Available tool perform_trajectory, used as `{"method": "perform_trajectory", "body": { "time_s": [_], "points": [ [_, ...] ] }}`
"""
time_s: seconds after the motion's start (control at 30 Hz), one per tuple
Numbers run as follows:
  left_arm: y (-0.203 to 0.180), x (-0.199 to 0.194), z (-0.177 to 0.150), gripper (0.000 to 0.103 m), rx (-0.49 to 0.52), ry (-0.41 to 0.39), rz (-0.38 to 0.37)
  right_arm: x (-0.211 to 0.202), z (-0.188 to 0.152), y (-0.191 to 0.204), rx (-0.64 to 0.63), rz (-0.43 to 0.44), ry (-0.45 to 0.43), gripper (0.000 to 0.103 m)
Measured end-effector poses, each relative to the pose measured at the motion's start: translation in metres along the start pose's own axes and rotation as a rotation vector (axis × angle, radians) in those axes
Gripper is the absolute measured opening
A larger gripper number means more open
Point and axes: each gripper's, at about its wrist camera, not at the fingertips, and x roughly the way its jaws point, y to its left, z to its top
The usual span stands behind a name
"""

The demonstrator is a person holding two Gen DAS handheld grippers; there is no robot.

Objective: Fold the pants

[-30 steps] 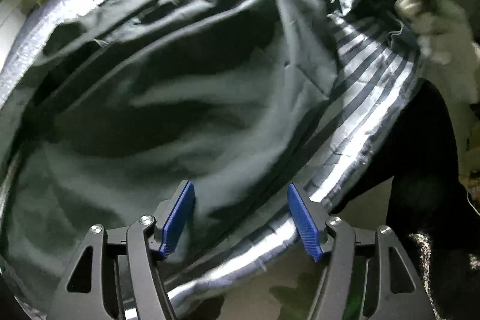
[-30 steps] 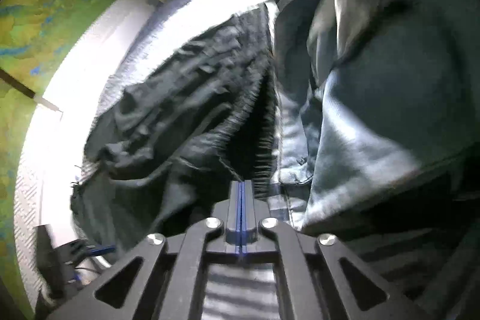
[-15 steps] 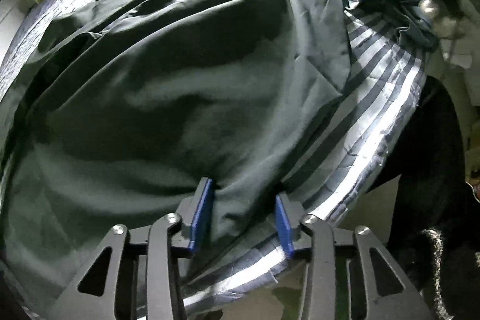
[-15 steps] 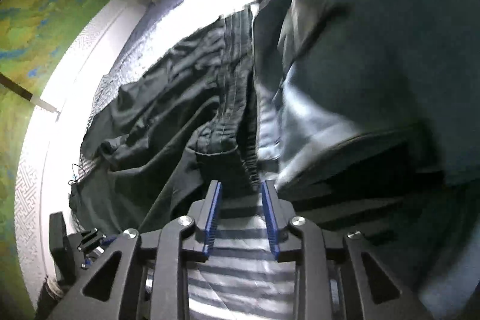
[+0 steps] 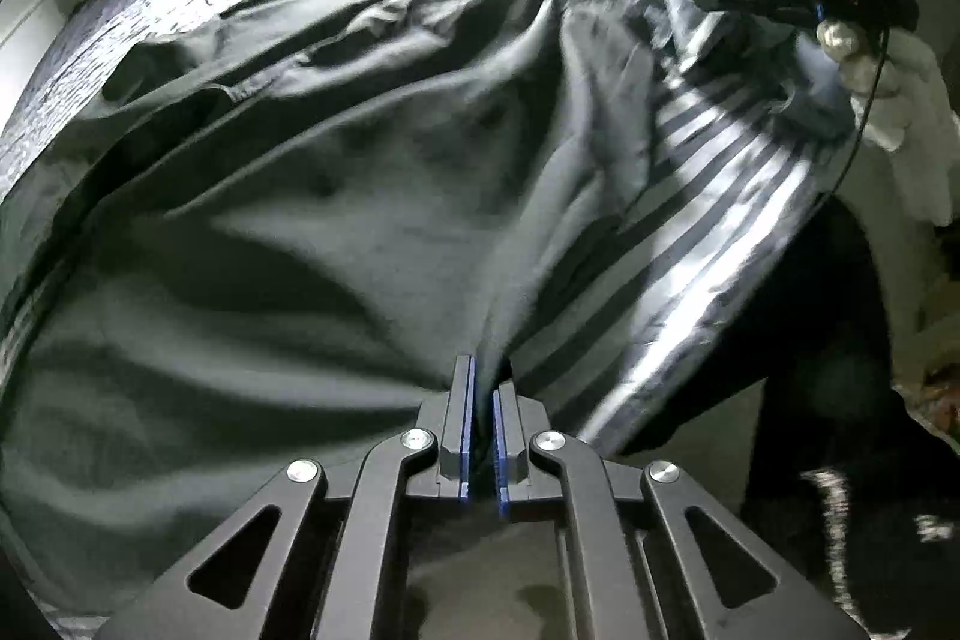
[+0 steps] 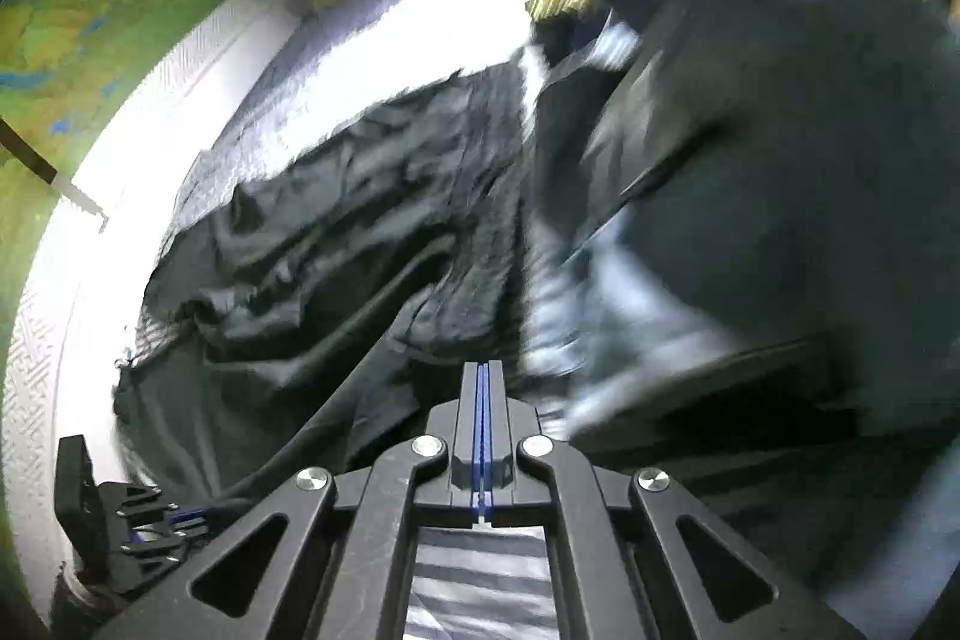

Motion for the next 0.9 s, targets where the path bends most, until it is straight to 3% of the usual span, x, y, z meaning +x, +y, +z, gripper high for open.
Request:
{"method": "perform_trajectory", "body": {
  "time_s": [0.07, 0.1, 0.13, 0.2, 0.3, 0.43, 0.6, 0.7, 0.8, 0.9],
  "points": [
    [0.001, 0.0, -0.001, 0.006, -0.011, 0.01, -0.012, -0.019, 0.001, -0.002, -0.049, -0.111, -0.045, 0.0],
    [0.003, 0.002, -0.003, 0.014, -0.016, 0.028, -0.019, -0.021, 0.0, -0.002, -0.068, -0.128, -0.041, 0.003],
    [0.005, 0.003, -0.007, 0.027, -0.031, 0.046, -0.026, -0.02, -0.002, -0.003, -0.081, -0.119, -0.026, 0.004],
    [0.012, -0.005, -0.019, 0.04, -0.056, 0.03, -0.014, -0.014, -0.012, 0.001, -0.109, -0.082, 0.026, 0.004],
    [0.045, -0.032, -0.05, 0.04, -0.143, -0.017, 0.038, -0.005, -0.034, 0.03, -0.252, -0.068, 0.047, 0.02],
    [0.134, -0.079, -0.107, 0.041, -0.398, -0.08, 0.159, 0.008, -0.059, 0.085, -0.467, -0.051, 0.044, 0.026],
    [0.286, -0.141, -0.212, 0.05, -0.867, -0.195, 0.301, 0.036, -0.089, 0.172, -0.756, 0.012, 0.07, 0.034],
    [0.353, -0.161, -0.265, 0.05, -1.076, -0.247, 0.39, 0.053, -0.109, 0.208, -0.879, 0.034, 0.101, 0.035],
    [0.4, -0.168, -0.31, 0.052, -1.253, -0.298, 0.37, 0.07, -0.127, 0.237, -1.008, 0.028, 0.127, 0.035],
    [0.426, -0.166, -0.332, 0.058, -1.311, -0.324, 0.335, 0.082, -0.142, 0.257, -1.106, 0.027, 0.146, 0.036]
  ]
}}
